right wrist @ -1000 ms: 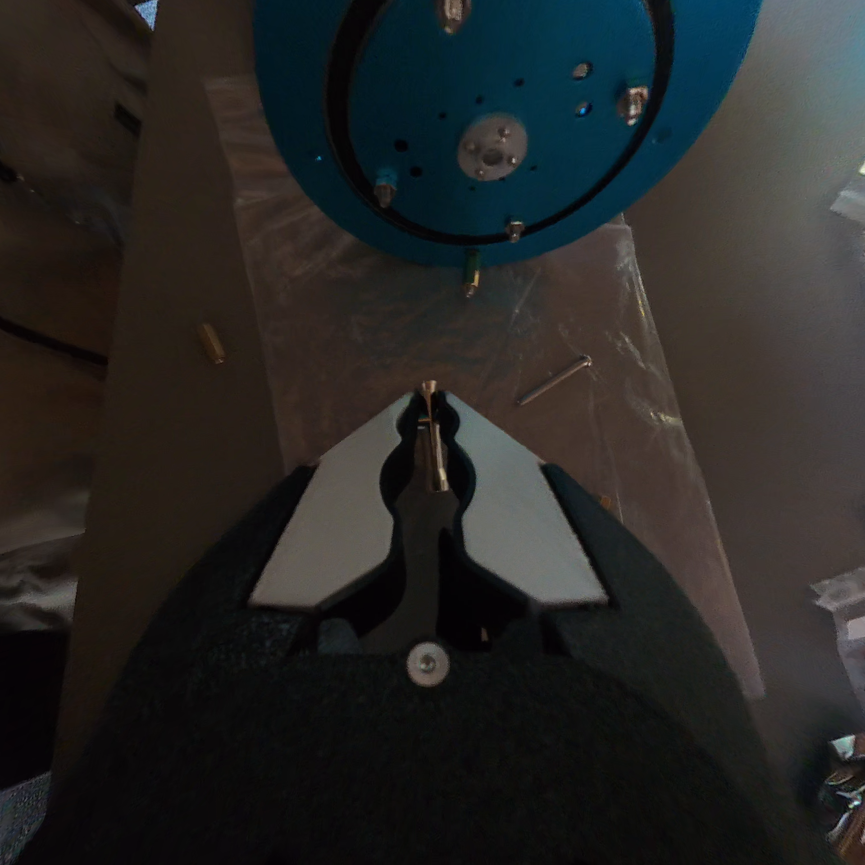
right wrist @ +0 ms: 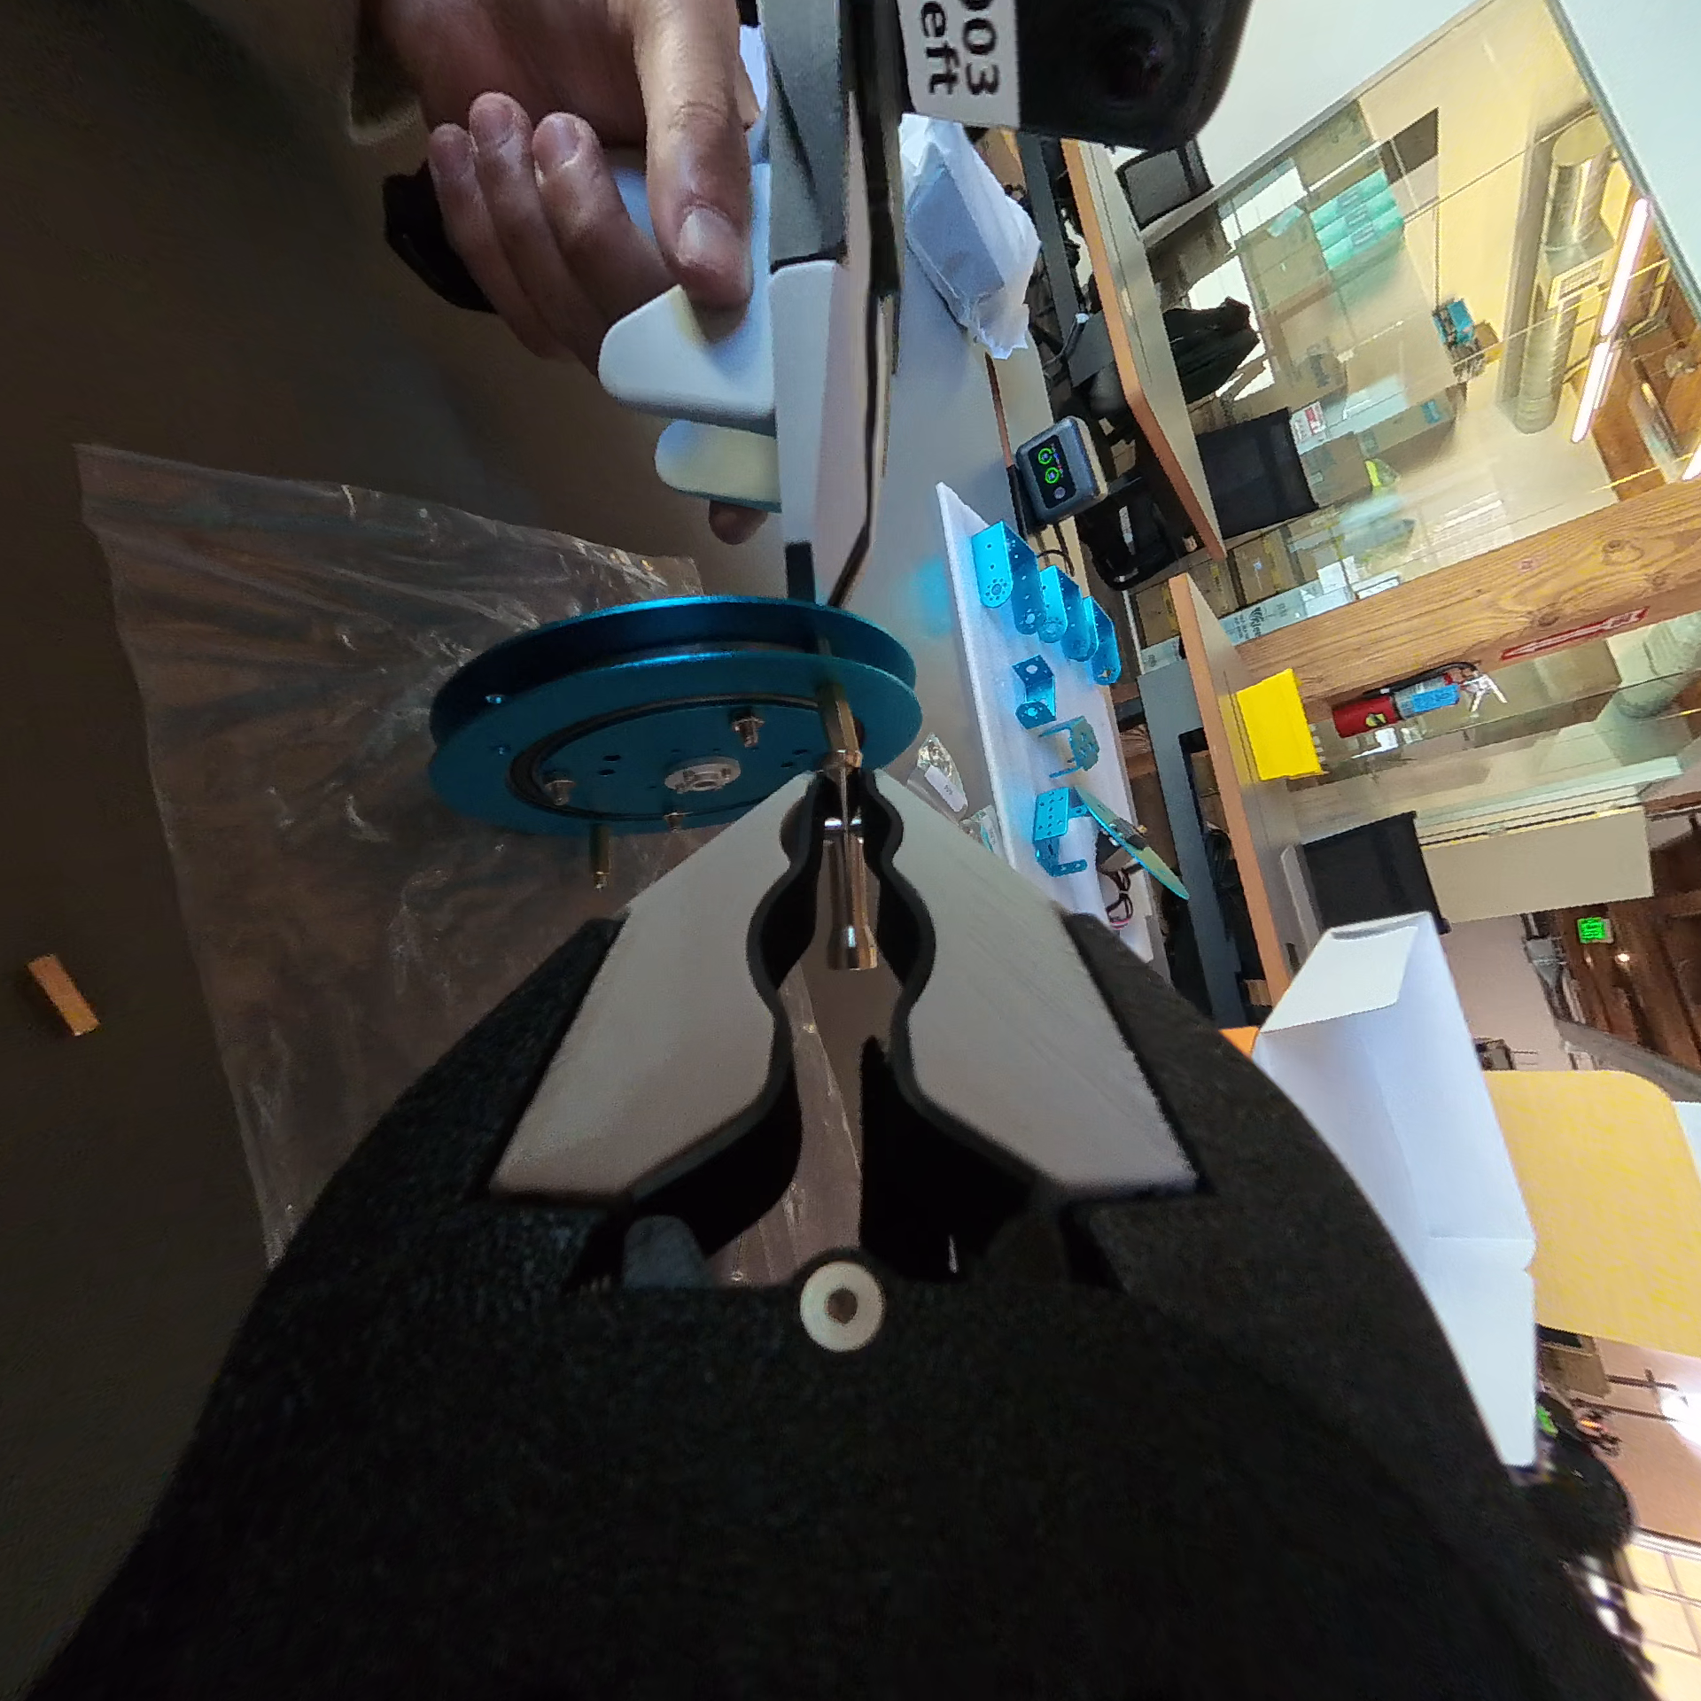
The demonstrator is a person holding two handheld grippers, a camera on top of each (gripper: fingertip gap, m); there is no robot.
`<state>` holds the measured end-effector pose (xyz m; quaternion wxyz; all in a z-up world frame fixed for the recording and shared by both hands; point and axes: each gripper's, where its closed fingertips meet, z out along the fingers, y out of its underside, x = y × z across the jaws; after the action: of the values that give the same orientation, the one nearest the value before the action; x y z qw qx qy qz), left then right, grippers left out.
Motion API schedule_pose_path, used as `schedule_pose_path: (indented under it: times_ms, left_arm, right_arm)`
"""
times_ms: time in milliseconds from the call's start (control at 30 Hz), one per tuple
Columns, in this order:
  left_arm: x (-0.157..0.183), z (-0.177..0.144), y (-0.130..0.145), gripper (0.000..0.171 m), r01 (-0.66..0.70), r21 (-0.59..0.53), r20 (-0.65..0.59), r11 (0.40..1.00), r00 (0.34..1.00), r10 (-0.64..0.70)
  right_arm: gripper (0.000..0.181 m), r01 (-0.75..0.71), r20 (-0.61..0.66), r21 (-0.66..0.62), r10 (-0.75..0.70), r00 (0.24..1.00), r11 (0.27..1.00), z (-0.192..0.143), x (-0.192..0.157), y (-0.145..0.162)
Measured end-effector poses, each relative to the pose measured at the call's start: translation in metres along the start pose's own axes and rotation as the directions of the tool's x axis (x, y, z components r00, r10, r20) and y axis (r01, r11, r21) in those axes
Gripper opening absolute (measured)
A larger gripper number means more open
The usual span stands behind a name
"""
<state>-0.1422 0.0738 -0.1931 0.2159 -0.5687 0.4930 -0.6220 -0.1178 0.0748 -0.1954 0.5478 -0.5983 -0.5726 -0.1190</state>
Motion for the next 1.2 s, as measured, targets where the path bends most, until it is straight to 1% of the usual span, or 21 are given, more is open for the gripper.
schedule_pose_path:
  times_ms: [233, 367, 600, 667, 767, 833, 933, 1033, 1200]
  left_arm:
    - [-0.0013, -0.0003, -0.0008, 0.003, 0.016, 0.003, 0.001, 1.0, 1.0, -0.016]
    - [-0.0013, -0.0002, -0.0008, 0.003, 0.043, 0.009, -0.011, 0.999, 0.999, -0.043]
    - [-0.0015, 0.0, -0.0007, 0.003, 0.069, 0.011, -0.019, 0.998, 0.997, -0.069]
    - [-0.0012, -0.0002, -0.0007, 0.003, 0.073, 0.01, -0.023, 0.997, 0.997, -0.073]
    - [-0.0004, 0.0008, -0.0001, 0.003, 0.065, 0.005, -0.024, 0.998, 0.998, -0.065]
    - [-0.0011, 0.0015, -0.0006, 0.003, 0.067, 0.005, -0.018, 0.998, 0.998, -0.067]
    - [-0.002, 0.001, -0.0011, 0.003, 0.085, 0.009, -0.018, 0.996, 0.996, -0.084]
    - [-0.0032, -0.0003, -0.0018, 0.003, 0.154, 0.022, -0.047, 0.988, 0.987, -0.153]
    - [-0.0037, -0.0009, -0.0024, 0.003, 0.206, 0.032, -0.074, 0.978, 0.976, -0.203]
  right_arm:
    - [0.006, 0.142, -0.076, -0.033, -0.144, 0.987, 0.989, 0.0007, 0.0023, -0.0008]
    - [0.005, 0.244, -0.153, -0.061, -0.251, 0.956, 0.968, -0.0005, 0.0025, -0.0021]
    - [0.005, 0.344, -0.283, -0.124, -0.365, 0.887, 0.931, -0.0006, 0.0043, -0.0026]
    - [0.005, 0.345, -0.292, -0.118, -0.364, 0.884, 0.931, -0.0005, 0.0038, -0.0031]
    - [0.006, 0.294, -0.236, -0.082, -0.305, 0.923, 0.952, -0.0013, 0.0035, -0.0033]
    - [0.005, 0.298, -0.214, -0.092, -0.312, 0.926, 0.95, -0.0015, 0.0043, -0.0026]
    - [0.005, 0.397, -0.25, -0.134, -0.418, 0.873, 0.908, -0.0005, 0.0056, -0.0025]
    - [0.005, 0.474, -0.3, -0.169, -0.504, 0.81, 0.864, 0.001, 0.0074, -0.0035]
    - [0.006, 0.483, -0.385, -0.181, -0.514, 0.767, 0.857, 0.0031, 0.0087, -0.0028]
